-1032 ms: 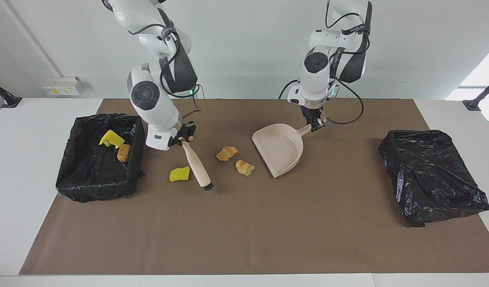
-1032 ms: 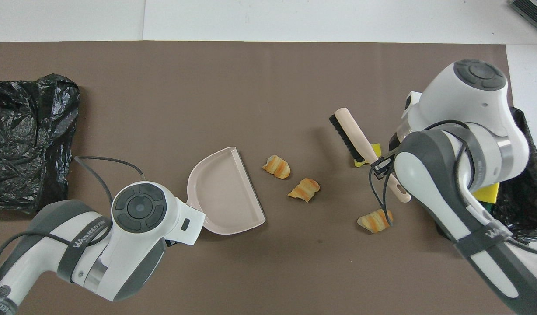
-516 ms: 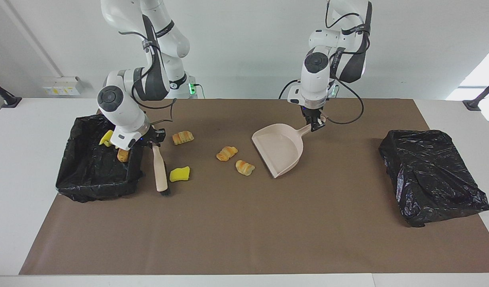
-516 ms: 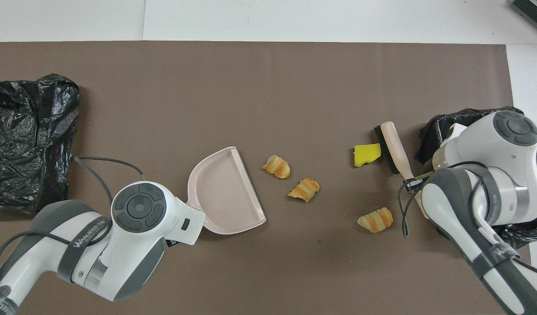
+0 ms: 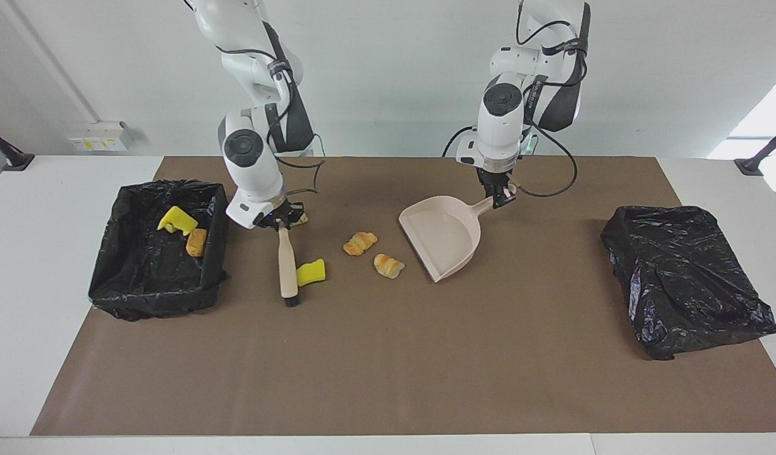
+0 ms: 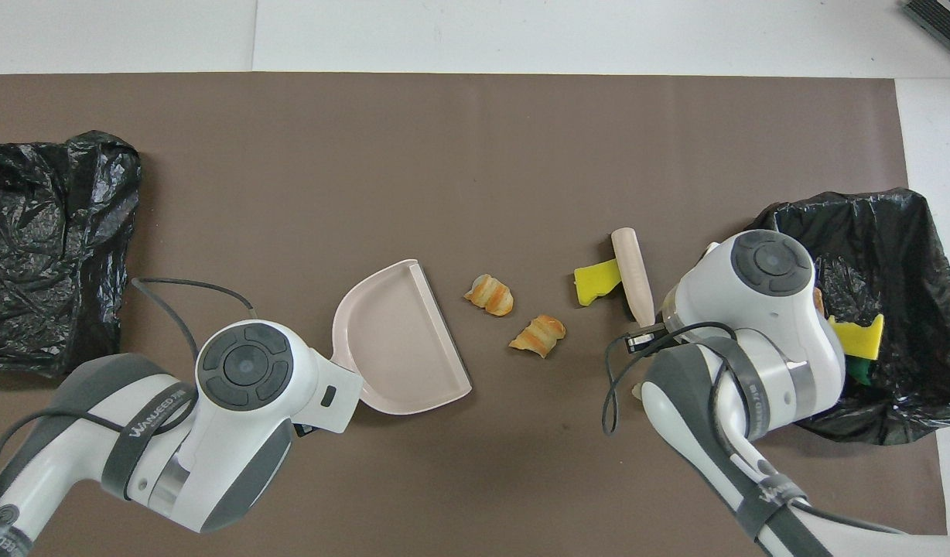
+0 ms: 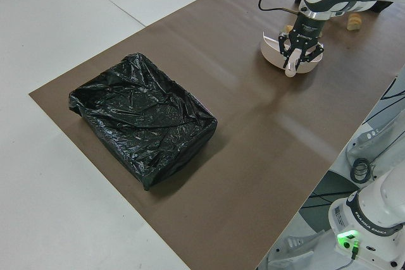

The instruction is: Sweep and dump trash in bin

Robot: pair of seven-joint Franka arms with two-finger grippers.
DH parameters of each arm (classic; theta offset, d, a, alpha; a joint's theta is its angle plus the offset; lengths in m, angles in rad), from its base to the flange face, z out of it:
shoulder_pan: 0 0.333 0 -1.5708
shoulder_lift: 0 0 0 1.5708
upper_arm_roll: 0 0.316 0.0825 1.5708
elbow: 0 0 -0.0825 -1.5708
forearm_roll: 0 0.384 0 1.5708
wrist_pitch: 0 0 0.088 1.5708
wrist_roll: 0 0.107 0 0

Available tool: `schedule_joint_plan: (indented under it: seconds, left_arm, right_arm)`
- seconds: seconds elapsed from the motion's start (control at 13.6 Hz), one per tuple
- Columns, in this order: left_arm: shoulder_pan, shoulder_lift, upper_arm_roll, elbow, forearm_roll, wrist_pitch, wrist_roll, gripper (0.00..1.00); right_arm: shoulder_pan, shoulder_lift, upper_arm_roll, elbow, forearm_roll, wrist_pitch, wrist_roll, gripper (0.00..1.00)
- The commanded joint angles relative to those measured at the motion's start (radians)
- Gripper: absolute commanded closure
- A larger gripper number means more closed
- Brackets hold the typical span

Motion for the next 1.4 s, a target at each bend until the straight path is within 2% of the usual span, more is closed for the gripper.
schedule_joint_plan:
  seconds: [0.0, 0.15, 0.37, 0.52, 0.66, 0.96, 1.25, 1.33]
  left_arm:
    - [-0.009, -0.007, 0.01, -0.011, -0.026, 0.035, -0.003, 1.0]
    - [-0.006, 0.006, 0.01, -0.011, -0.026, 0.099, -0.001, 1.0]
    - [-0.011, 0.04, 0.01, -0.006, -0.026, 0.103, -0.007, 1.0]
    - [-0.009, 0.034, 0.01, -0.012, -0.026, 0.084, -0.006, 1.0]
    - [-0.012, 0.045, 0.01, -0.009, -0.028, 0.093, -0.018, 1.0]
    - [-0.014, 0.056, 0.01, -0.008, -0.028, 0.095, -0.04, 1.0]
    - [-0.014, 0.056, 0.01, -0.005, -0.028, 0.095, -0.043, 1.0]
    - [-0.014, 0.057, 0.01, -0.005, -0.028, 0.095, -0.043, 1.0]
  right_arm:
    - [0.052, 0.029, 0.004, 0.016, 0.1, 0.014, 0.029, 1.0]
    - [0.116, 0.018, 0.008, 0.016, 0.188, 0.012, 0.067, 1.0]
    - [0.158, 0.014, 0.008, 0.045, 0.196, -0.026, 0.161, 1.0]
    - [0.136, -0.009, -0.002, 0.119, 0.194, -0.165, 0.152, 1.0]
    - [0.095, -0.087, -0.002, 0.139, 0.194, -0.297, 0.164, 1.0]
    - [0.079, -0.241, -0.002, 0.041, 0.197, -0.411, 0.362, 1.0]
    - [0.07, -0.296, -0.004, -0.005, 0.197, -0.57, 0.678, 1.0]
    - [0.07, -0.342, -0.005, -0.055, 0.199, -0.57, 0.703, 1.0]
